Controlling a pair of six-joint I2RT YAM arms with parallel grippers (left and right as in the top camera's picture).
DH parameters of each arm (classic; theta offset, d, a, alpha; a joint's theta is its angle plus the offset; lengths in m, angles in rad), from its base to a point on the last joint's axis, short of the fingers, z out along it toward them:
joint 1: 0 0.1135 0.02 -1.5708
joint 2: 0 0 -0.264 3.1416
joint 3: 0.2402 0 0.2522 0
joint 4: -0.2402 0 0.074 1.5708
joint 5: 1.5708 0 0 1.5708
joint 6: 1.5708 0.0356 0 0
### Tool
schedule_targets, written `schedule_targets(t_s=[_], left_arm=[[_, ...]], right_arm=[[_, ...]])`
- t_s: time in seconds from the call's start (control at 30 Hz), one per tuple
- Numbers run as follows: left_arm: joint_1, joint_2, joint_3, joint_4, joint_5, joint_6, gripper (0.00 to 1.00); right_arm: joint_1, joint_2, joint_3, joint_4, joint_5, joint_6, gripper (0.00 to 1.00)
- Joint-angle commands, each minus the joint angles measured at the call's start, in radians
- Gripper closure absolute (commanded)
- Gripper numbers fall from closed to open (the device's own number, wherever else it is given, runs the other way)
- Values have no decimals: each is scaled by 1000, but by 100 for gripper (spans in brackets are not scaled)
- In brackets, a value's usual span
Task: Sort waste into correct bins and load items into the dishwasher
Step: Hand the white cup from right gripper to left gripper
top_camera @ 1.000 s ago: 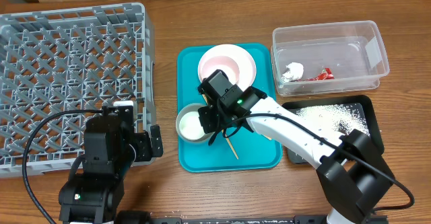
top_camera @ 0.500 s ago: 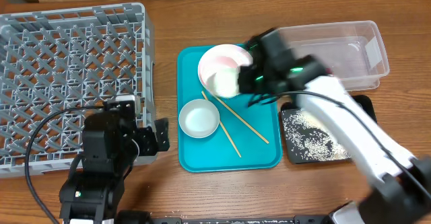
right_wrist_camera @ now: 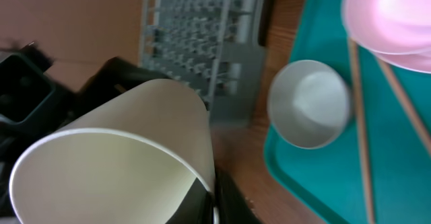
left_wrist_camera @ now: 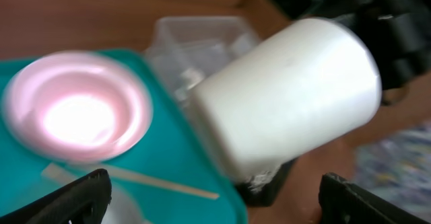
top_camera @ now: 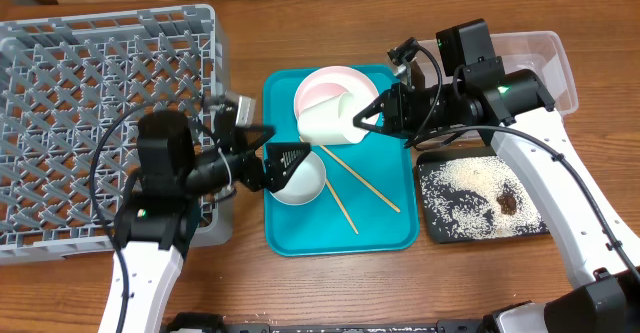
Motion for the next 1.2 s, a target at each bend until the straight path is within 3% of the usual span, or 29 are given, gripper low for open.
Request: schedule_targets(t_s=[0.0, 0.63, 0.8, 0.9, 1.17], left_arm=[[-6, 54, 15, 95, 311, -7, 0], [-79, 97, 15, 445, 366, -111, 1], [-79, 97, 15, 459, 367, -112, 9], [-79, 97, 15, 459, 367, -112, 20], [-79, 97, 15, 459, 364, -112, 29]], right_arm=[[3, 0, 8, 24, -204, -24, 96], [42, 0, 8, 35, -317, -24, 96], [43, 0, 8, 35, -309, -24, 96], [43, 0, 8, 34, -306, -24, 96], [43, 0, 8, 14, -272, -24, 96]])
